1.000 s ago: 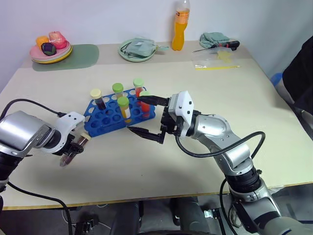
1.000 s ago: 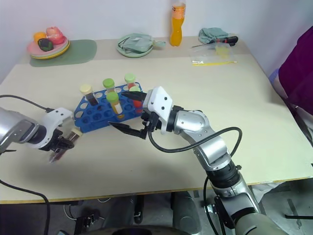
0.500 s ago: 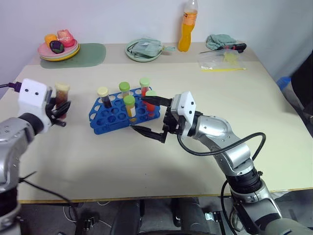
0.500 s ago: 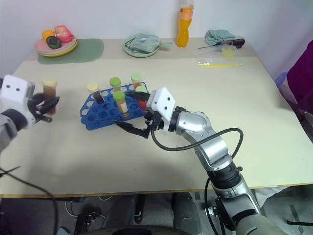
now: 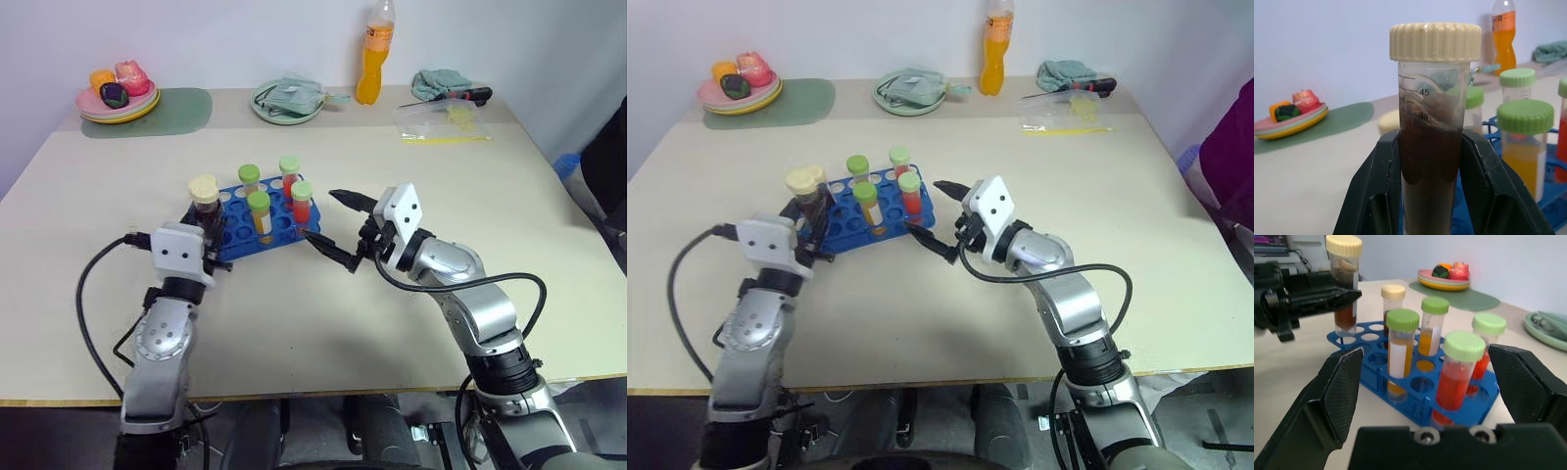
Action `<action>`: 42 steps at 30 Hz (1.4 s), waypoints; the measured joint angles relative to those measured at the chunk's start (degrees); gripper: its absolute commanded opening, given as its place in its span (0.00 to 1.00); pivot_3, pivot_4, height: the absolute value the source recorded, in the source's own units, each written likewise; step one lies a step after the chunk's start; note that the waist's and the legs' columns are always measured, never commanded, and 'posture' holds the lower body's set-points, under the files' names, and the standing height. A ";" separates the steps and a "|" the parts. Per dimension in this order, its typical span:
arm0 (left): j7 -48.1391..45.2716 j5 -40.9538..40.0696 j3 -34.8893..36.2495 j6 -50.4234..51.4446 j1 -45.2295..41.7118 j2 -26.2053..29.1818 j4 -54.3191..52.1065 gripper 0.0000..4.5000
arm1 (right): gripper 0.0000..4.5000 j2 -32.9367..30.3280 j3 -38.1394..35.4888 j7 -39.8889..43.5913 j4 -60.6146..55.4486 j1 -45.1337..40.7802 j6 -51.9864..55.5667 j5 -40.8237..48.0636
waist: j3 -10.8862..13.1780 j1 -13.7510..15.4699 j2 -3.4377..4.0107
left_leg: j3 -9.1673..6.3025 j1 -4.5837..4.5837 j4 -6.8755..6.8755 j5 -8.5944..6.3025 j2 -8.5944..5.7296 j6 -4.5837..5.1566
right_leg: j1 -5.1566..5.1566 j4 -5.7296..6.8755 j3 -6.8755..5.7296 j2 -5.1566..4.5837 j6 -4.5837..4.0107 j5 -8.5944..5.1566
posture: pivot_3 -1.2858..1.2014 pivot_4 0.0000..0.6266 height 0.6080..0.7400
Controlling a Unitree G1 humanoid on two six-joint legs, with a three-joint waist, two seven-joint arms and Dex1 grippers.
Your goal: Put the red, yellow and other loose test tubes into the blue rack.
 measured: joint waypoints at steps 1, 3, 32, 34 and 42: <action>0.21 0.30 -0.32 -1.46 -0.38 -0.59 1.56 0.37 | 1.00 -0.02 -0.02 -0.03 0.00 0.34 0.00 0.00 | 0.00 0.00 0.00 | -0.01 0.00 0.00 0.00 0.01 0.00 | 0.00 0.00 -0.01 0.02 0.00 0.00 | 0.52 0.24 1.00; 0.20 0.39 -0.58 -3.35 -1.34 -0.95 3.89 0.37 | 1.00 -0.10 -0.02 -0.04 -0.02 0.72 0.02 -0.01 | 0.00 -0.02 0.00 | -0.01 0.00 0.00 0.00 0.00 0.00 | 0.00 0.00 -0.01 0.05 0.01 0.00 | 0.52 0.24 1.00; 2.79 2.71 -0.91 -5.86 -2.39 -2.40 7.65 0.37 | 1.00 -3.34 1.86 4.10 -5.20 4.06 5.72 2.91 | 0.00 -0.03 0.00 | -0.04 0.01 0.02 0.00 0.04 0.01 | 0.02 0.01 -0.02 0.11 0.04 0.01 | 0.52 0.24 1.00; 2.67 2.47 -0.92 -5.75 -2.25 -2.58 7.50 0.37 | 1.00 -3.30 2.16 4.08 -5.22 4.06 5.72 2.91 | 0.00 0.01 0.00 | -0.05 0.02 0.02 0.00 0.05 0.01 | 0.02 0.02 -0.03 0.11 0.04 0.01 | 0.52 0.24 1.00; 1.74 1.33 -0.86 -4.12 -1.98 -3.67 7.56 0.37 | 1.00 -3.19 2.41 3.88 -5.40 4.07 5.73 2.91 | 0.00 0.04 0.00 | -0.05 0.01 0.02 0.00 0.05 0.01 | 0.02 0.01 -0.03 0.11 0.04 0.00 | 0.52 0.24 1.00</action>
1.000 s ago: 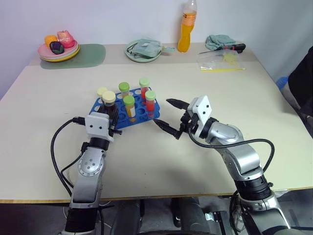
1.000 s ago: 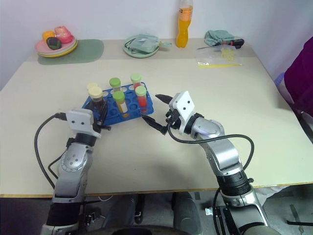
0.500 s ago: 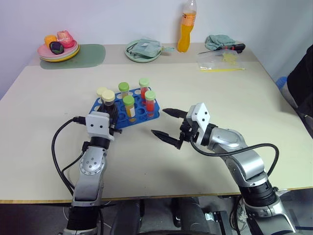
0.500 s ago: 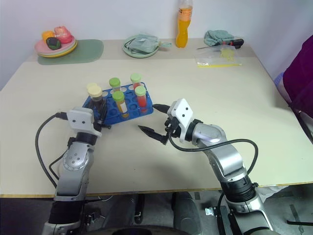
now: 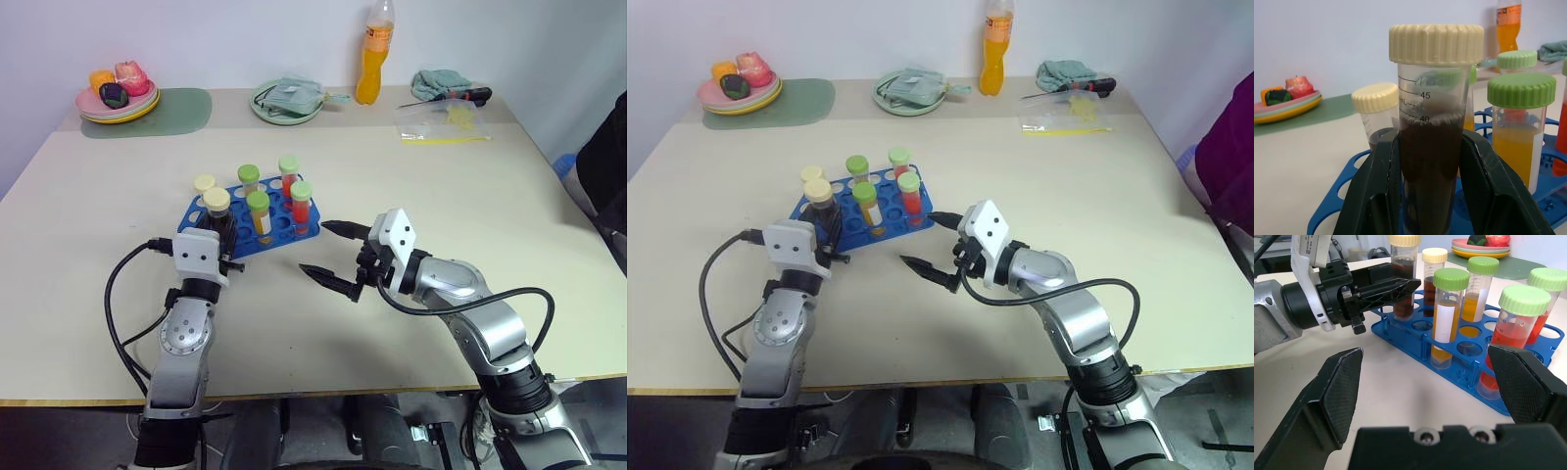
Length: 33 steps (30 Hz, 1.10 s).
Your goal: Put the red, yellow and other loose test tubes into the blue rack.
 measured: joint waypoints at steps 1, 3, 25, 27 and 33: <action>-0.03 -0.38 0.06 0.25 0.01 -0.07 0.03 0.37 | 1.00 0.03 0.04 -0.08 -0.09 0.00 0.00 0.00 | 0.00 0.00 0.00 | -0.01 0.00 0.00 0.00 0.00 0.00 | 0.00 0.00 0.00 0.00 0.00 0.00 | 0.52 0.24 1.00; -0.13 -0.66 0.36 0.48 0.01 -0.10 0.12 0.37 | 1.00 0.09 0.11 -0.23 -0.27 0.00 0.01 0.00 | 0.00 -0.01 0.00 | -0.01 0.00 0.00 0.00 -0.01 0.00 | 0.00 0.01 0.00 0.01 0.00 0.00 | 0.52 0.24 1.00; -25.30 -24.66 23.25 13.46 22.37 24.47 -11.09 0.96 | 1.00 -18.04 -21.34 4.94 5.38 8.50 2.12 4.92 | 0.01 0.13 0.05 | 0.06 0.01 0.00 -0.04 0.19 0.06 | 0.15 -0.40 -0.03 0.08 -0.25 -0.15 | 0.52 0.24 1.00; -25.52 -24.42 23.61 13.64 21.93 24.79 -10.11 0.96 | 1.00 -19.15 -22.97 5.56 7.97 10.14 1.39 4.66 | 0.00 0.03 0.06 | 0.09 0.00 0.00 -0.04 0.20 0.06 | 0.17 -0.44 -0.02 0.08 -0.25 -0.15 | 0.52 0.24 1.00; -27.63 -24.04 23.44 13.91 19.68 26.36 -7.44 0.96 | 1.00 -20.18 -25.52 6.94 9.16 12.56 -0.51 4.64 | 0.00 -0.11 0.07 | 0.11 0.00 -0.03 -0.06 0.28 0.09 | 0.16 -0.48 0.01 0.19 -0.22 -0.13 | 0.52 0.24 1.00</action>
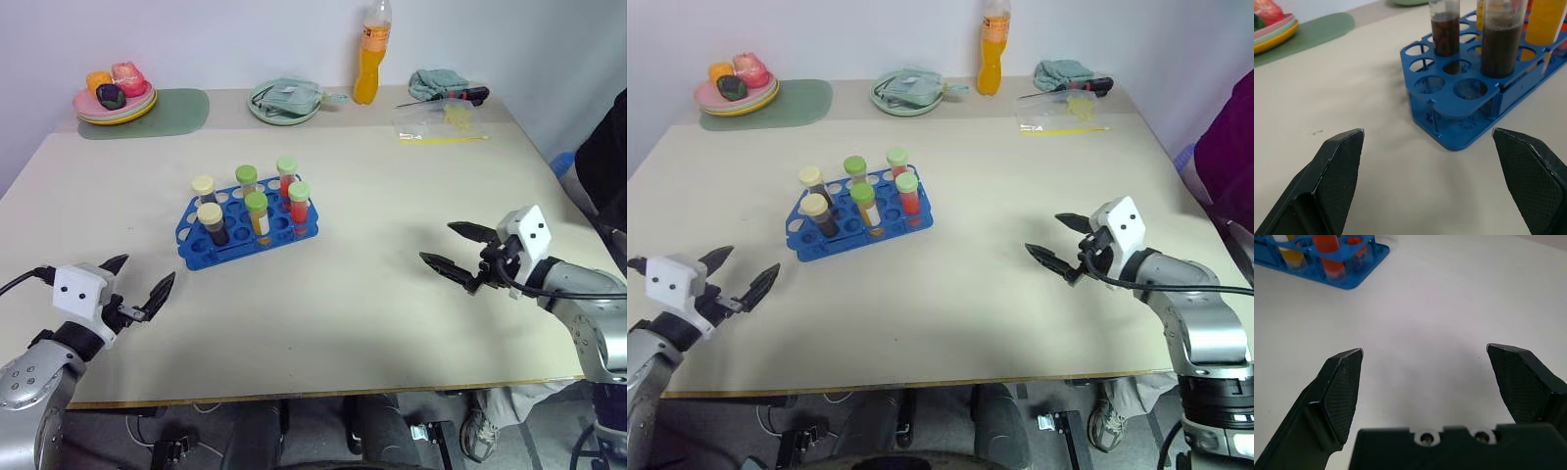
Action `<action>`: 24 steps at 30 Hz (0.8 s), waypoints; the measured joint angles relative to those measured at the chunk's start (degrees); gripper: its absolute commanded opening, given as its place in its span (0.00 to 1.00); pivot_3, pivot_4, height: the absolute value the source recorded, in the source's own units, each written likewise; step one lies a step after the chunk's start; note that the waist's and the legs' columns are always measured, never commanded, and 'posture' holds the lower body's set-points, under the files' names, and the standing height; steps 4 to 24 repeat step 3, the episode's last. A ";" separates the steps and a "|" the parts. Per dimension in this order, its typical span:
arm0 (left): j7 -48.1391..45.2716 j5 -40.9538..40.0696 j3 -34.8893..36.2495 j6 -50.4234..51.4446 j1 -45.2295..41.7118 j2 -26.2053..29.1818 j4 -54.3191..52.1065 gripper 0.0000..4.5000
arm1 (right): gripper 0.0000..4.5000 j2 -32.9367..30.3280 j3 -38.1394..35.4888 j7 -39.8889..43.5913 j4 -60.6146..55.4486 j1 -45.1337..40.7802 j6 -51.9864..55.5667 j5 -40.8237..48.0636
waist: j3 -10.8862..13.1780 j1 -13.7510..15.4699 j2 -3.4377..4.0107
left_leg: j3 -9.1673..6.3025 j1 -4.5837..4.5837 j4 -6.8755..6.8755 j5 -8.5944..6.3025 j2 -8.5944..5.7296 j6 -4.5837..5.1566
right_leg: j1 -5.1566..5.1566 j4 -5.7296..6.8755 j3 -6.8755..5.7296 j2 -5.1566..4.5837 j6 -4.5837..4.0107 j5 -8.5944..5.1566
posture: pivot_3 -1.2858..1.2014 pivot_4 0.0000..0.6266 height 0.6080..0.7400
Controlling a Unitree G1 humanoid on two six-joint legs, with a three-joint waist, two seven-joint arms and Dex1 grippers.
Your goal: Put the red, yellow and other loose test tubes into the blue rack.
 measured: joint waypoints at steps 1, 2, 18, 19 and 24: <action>-0.18 0.02 -0.06 0.00 -0.12 0.00 0.32 0.96 | 1.00 -0.06 -0.24 0.05 0.06 0.49 -0.15 -0.01 | 0.00 0.01 0.00 | 0.00 0.00 0.00 0.00 0.00 0.00 | 0.00 0.00 0.00 0.00 0.00 0.00 | 0.52 0.24 1.00; -0.34 0.03 -0.10 0.04 -0.17 -0.01 0.69 0.96 | 1.00 -0.16 -0.34 0.08 0.02 1.20 -0.23 -0.03 | 0.00 0.03 0.00 | 0.00 0.00 0.00 0.00 0.01 0.00 | 0.00 0.00 0.00 0.01 0.00 0.00 | 0.52 0.24 1.00; -0.47 0.05 -0.15 0.09 -0.15 -0.02 0.96 0.96 | 1.00 -0.23 -0.34 0.11 0.02 1.82 -0.23 -0.04 | 0.00 0.03 0.00 | 0.00 0.00 0.00 0.00 0.01 0.00 | 0.00 0.01 0.00 0.00 0.00 0.00 | 0.52 0.24 1.00; -0.47 0.05 -0.15 0.09 -0.15 -0.02 0.96 0.96 | 1.00 -0.23 -0.34 0.11 0.02 1.82 -0.23 -0.04 | 0.00 0.03 0.00 | 0.00 0.00 0.00 0.00 0.01 0.00 | 0.00 0.01 0.00 0.00 0.00 0.00 | 0.52 0.24 1.00; -0.47 0.05 -0.15 0.09 -0.15 -0.02 0.96 0.96 | 1.00 -0.23 -0.34 0.11 0.02 1.82 -0.23 -0.04 | 0.00 0.03 0.00 | 0.00 0.00 0.00 0.00 0.01 0.00 | 0.00 0.01 0.00 0.00 0.00 0.00 | 0.52 0.24 1.00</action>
